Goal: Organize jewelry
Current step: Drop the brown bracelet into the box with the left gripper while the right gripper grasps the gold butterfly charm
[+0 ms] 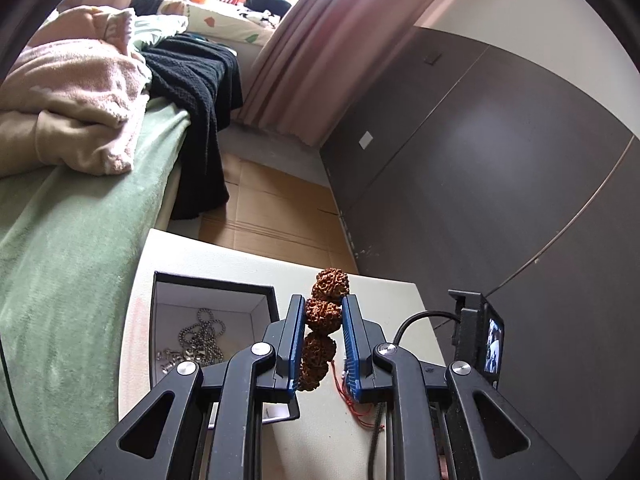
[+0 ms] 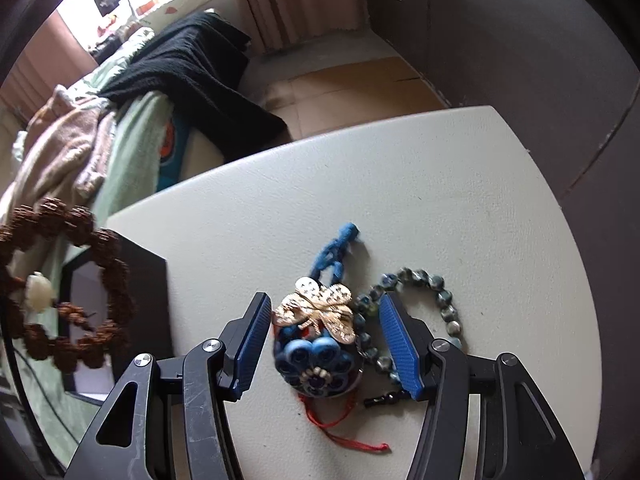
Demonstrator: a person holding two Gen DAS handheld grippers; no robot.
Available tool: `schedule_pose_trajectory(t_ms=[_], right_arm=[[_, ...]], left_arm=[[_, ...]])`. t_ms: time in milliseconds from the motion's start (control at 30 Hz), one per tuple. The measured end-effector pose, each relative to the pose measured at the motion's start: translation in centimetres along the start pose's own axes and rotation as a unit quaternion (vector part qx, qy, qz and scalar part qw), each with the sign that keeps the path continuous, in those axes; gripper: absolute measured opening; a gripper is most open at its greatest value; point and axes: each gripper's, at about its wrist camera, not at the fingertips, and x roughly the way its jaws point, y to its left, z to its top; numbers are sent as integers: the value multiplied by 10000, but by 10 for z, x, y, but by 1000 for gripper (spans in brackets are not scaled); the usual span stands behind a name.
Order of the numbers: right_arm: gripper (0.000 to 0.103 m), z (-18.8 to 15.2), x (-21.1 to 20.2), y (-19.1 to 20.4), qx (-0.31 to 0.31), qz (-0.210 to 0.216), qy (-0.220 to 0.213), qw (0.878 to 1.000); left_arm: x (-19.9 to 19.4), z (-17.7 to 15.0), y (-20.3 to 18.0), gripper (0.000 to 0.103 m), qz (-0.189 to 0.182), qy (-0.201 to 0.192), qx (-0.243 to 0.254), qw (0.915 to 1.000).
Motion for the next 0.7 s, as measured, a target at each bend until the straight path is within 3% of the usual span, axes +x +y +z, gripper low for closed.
schedule_pose_trajectory(t_ms=[267, 567, 700], right_arm=[[37, -9, -22, -15, 418, 206, -140, 9988], [37, -21, -62, -21, 395, 578, -589, 9958], [37, -26, -81, -20, 335, 799, -807, 9930]], left_arm=[[-16, -7, -7, 19, 41, -120, 173, 9998], [-69, -9, -6, 19, 148, -622, 148, 9978], [-73, -9, -3, 19, 269, -675, 192, 9972]])
